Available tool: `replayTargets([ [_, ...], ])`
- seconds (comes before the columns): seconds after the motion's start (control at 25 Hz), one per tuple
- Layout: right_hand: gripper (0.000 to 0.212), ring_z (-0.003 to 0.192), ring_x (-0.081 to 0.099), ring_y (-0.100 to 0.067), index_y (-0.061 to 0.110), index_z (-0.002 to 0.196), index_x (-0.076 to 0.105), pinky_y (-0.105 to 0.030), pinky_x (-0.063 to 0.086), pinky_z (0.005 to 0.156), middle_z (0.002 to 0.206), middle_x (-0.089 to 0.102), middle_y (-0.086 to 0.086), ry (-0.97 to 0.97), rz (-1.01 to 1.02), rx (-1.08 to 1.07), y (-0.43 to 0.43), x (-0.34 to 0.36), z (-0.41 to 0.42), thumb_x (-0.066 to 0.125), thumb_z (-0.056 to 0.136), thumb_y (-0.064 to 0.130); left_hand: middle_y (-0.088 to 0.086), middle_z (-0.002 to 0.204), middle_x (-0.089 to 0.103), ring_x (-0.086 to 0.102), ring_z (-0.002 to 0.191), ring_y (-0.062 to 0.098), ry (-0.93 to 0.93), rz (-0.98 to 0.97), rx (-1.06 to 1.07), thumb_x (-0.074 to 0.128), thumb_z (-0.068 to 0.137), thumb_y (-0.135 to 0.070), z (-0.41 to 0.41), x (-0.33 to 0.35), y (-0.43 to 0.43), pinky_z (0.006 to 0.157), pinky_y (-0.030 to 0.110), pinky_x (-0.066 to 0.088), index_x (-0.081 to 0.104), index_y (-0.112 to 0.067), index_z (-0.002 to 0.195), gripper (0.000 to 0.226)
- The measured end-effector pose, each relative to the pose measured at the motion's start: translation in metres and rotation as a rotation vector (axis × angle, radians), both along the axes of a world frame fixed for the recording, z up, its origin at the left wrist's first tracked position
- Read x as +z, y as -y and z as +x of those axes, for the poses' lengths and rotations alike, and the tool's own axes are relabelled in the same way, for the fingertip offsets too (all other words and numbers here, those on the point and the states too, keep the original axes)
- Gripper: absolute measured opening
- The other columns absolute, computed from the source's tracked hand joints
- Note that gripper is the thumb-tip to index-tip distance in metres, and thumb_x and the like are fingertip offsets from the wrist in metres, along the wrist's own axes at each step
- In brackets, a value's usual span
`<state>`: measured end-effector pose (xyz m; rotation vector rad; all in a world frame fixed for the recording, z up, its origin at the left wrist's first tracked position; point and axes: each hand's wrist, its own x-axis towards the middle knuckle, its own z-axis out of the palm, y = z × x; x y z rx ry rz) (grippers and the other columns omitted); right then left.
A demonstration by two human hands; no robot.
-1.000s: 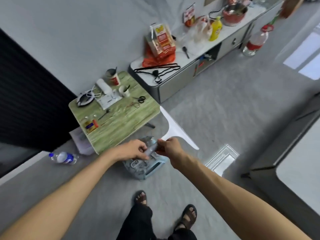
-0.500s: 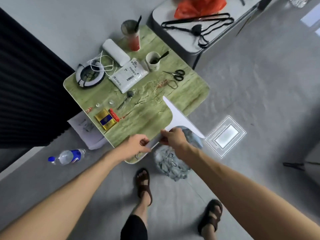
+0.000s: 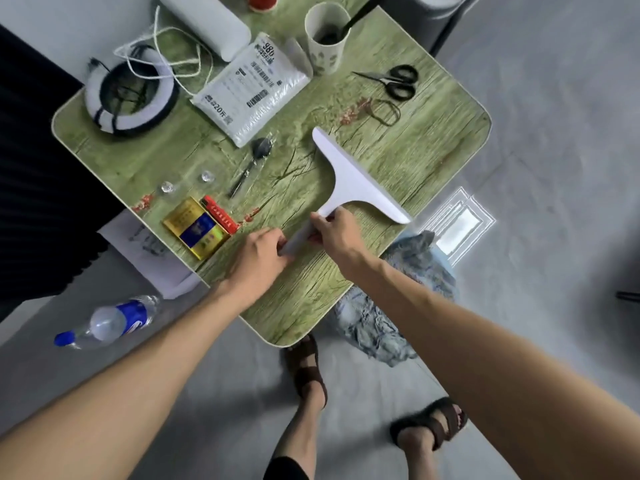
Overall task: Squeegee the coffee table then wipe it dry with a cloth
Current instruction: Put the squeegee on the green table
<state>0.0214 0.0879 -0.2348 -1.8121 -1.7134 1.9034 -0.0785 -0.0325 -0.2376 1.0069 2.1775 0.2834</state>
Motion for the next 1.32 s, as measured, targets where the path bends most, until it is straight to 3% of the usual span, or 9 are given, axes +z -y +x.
replayTargets([
  [0.16,0.022,0.085,0.069,-0.029,0.004,0.102,0.062,-0.040,0.059,0.077,0.095,0.069,-0.016,-0.090,-0.093,0.018,-0.005,0.028,0.040,0.059,0.094,0.025,0.010,0.128,0.048,0.054,0.094,0.018,-0.044,0.026,0.037,0.062,0.090,-0.016,0.016,0.029,-0.010,0.075,0.031,0.054,0.049,-0.010,0.119,0.033],
  [0.32,0.011,0.070,0.066,-0.022,0.006,0.095,0.064,-0.033,0.056,0.069,0.086,0.070,-0.017,-0.009,-0.122,-0.128,-0.002,0.031,0.140,0.056,0.095,0.014,0.008,0.113,0.060,0.061,0.088,0.020,-0.068,0.310,-0.177,0.055,0.089,-0.007,0.077,0.060,-0.023,0.074,0.030,0.054,0.057,-0.009,0.112,0.023],
  [0.48,0.013,0.064,0.057,-0.025,-0.001,0.093,0.063,-0.036,0.048,0.062,0.079,0.064,-0.017,0.179,-0.168,-0.178,0.003,-0.022,0.238,0.052,0.095,0.006,0.011,0.129,0.053,0.051,0.120,0.027,0.181,0.055,-0.305,0.055,0.088,-0.011,0.178,0.008,-0.035,0.100,0.035,0.042,0.051,-0.006,0.123,0.036],
  [0.64,0.020,0.083,0.062,-0.023,0.006,0.111,0.064,-0.041,0.053,0.078,0.099,0.068,-0.010,0.190,-0.157,-0.022,0.006,-0.085,0.288,0.056,0.094,0.010,0.023,0.142,0.041,0.040,0.132,0.038,-0.024,-0.180,-0.081,0.059,0.090,-0.022,0.204,-0.078,-0.069,0.109,0.044,0.035,0.030,0.000,0.141,0.062],
  [0.76,0.030,0.101,0.063,-0.020,0.008,0.123,0.061,-0.037,0.052,0.093,0.115,0.065,-0.005,0.158,-0.136,0.046,0.008,-0.106,0.306,0.055,0.094,0.013,0.023,0.136,0.051,0.052,0.121,0.035,-0.052,-0.317,0.025,0.065,0.088,-0.030,0.207,-0.111,-0.090,0.097,0.042,0.044,0.042,0.001,0.135,0.061],
  [0.88,0.030,0.101,0.062,-0.020,0.005,0.123,0.060,-0.033,0.051,0.088,0.118,0.065,-0.010,0.102,-0.152,-0.040,0.012,-0.101,0.316,0.055,0.095,0.013,0.018,0.111,0.067,0.057,0.082,0.026,-0.073,-0.362,-0.026,0.069,0.087,-0.029,0.207,-0.103,-0.095,0.060,0.030,0.044,0.060,-0.002,0.109,0.036],
  [0.96,0.030,0.104,0.062,-0.020,0.006,0.123,0.060,-0.032,0.050,0.088,0.118,0.065,-0.010,0.054,-0.169,-0.110,0.015,-0.084,0.326,0.058,0.094,0.014,0.015,0.101,0.067,0.057,0.080,0.026,-0.025,-0.356,-0.100,0.069,0.086,-0.029,0.212,-0.082,-0.097,0.063,0.030,0.042,0.058,-0.006,0.098,0.028],
  [1.24,0.079,0.118,0.056,-0.012,0.018,0.142,0.040,-0.026,0.043,0.100,0.132,0.056,0.004,-0.346,-0.255,-0.176,0.009,0.068,0.370,0.081,0.075,0.023,0.008,0.083,0.072,0.070,0.067,0.017,0.714,-0.225,0.308,0.070,0.080,-0.003,0.307,0.086,-0.140,0.050,0.026,0.057,0.066,-0.006,0.096,0.017],
  [1.32,0.078,0.106,0.064,-0.010,0.028,0.135,0.045,-0.029,0.052,0.089,0.119,0.068,0.006,-0.449,-0.177,-0.240,-0.009,0.132,0.401,0.084,0.067,0.026,0.012,0.081,0.070,0.069,0.065,0.020,0.785,-0.159,0.377,0.068,0.081,0.001,0.353,0.151,-0.166,0.048,0.026,0.056,0.066,-0.004,0.092,0.013],
])
